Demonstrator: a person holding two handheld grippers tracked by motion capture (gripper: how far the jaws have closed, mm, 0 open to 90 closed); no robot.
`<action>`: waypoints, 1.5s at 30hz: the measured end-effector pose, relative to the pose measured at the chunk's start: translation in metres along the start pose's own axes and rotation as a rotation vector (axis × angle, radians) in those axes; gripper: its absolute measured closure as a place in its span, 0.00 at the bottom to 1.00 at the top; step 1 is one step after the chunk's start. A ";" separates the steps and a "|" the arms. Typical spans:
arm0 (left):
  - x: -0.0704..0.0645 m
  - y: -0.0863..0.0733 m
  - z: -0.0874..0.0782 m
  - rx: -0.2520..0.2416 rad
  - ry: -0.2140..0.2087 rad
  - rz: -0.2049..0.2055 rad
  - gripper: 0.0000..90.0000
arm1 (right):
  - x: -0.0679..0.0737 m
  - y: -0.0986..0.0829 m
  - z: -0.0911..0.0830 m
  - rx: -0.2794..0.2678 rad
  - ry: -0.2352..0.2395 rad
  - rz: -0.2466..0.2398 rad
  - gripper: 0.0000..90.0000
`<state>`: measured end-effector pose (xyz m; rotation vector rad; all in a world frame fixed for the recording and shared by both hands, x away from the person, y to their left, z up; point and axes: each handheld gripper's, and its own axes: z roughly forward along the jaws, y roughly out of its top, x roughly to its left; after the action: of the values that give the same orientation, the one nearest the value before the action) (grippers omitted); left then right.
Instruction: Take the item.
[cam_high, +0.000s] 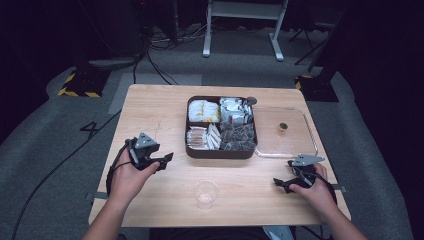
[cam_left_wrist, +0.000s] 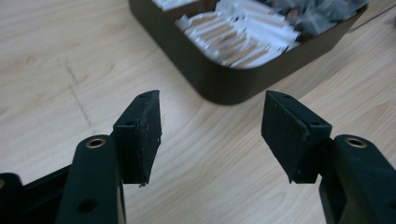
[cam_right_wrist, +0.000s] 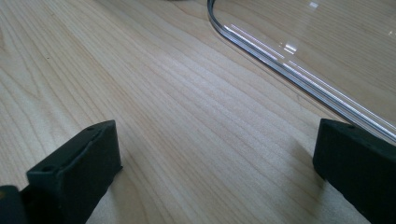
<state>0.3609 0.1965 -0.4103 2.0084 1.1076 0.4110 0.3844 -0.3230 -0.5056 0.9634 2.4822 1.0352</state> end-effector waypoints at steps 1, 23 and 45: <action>-0.001 0.005 0.001 -0.009 -0.010 0.002 0.43 | 0.000 0.000 0.000 -0.001 0.000 -0.001 0.01; -0.010 0.094 0.054 -0.047 -0.101 0.097 0.42 | -0.003 -0.002 -0.003 -0.015 0.009 -0.008 0.06; 0.002 0.139 0.122 -0.019 -0.138 0.085 0.56 | -0.003 -0.002 -0.003 -0.018 0.012 -0.010 0.07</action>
<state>0.5138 0.0959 -0.3811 2.0393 0.9334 0.3195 0.3839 -0.3277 -0.5051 0.9416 2.4804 1.0610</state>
